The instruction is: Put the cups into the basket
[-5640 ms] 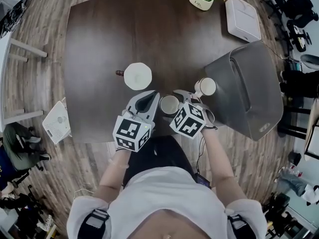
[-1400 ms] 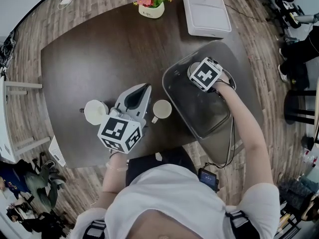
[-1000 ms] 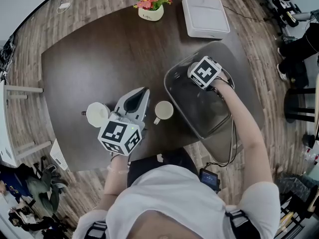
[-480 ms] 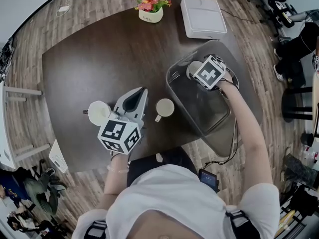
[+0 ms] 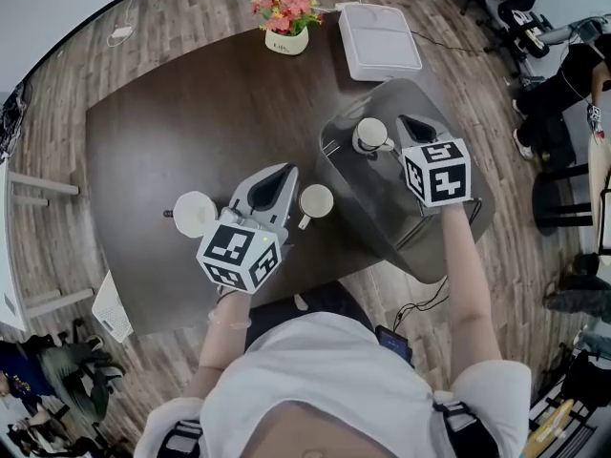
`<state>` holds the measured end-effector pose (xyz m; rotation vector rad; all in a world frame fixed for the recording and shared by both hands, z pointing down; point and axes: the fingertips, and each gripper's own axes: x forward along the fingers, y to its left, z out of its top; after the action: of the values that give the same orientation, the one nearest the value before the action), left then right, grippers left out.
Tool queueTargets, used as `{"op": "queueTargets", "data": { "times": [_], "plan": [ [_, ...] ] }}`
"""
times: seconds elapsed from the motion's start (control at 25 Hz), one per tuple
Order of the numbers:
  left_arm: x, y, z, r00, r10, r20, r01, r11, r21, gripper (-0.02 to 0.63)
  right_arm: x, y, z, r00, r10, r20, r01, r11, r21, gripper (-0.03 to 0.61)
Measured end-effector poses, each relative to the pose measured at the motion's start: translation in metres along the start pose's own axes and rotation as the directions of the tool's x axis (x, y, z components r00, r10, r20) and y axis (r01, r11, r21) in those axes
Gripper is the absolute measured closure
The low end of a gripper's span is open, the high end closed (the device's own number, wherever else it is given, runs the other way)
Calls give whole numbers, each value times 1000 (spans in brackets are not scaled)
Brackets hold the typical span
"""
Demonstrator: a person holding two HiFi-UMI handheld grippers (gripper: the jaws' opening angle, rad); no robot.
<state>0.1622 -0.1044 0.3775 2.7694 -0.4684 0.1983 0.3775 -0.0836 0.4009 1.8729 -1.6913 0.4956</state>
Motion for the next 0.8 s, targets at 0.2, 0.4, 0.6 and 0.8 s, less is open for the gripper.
{"op": "queueTargets", "data": {
  "times": [0.2,0.4,0.6,0.8],
  "plan": [
    [-2,-13,12,999,-22,29,21,999,24,604,-53,6,25,952,-135,276,101,986,131,568],
    [-2,-25,20,999,-20,40,19,999,35,604,-108,-10,29,868,-303,393,235,948,212,569],
    [-6,-40,25,998,-36,51,32,997,70,604,-176,4,45,801,-323,504,179,933,313,569],
    [-14,-51,34,995,-49,84,41,994,99,604,-202,71,70,761,-229,607,51,954,295,568]
  ]
}}
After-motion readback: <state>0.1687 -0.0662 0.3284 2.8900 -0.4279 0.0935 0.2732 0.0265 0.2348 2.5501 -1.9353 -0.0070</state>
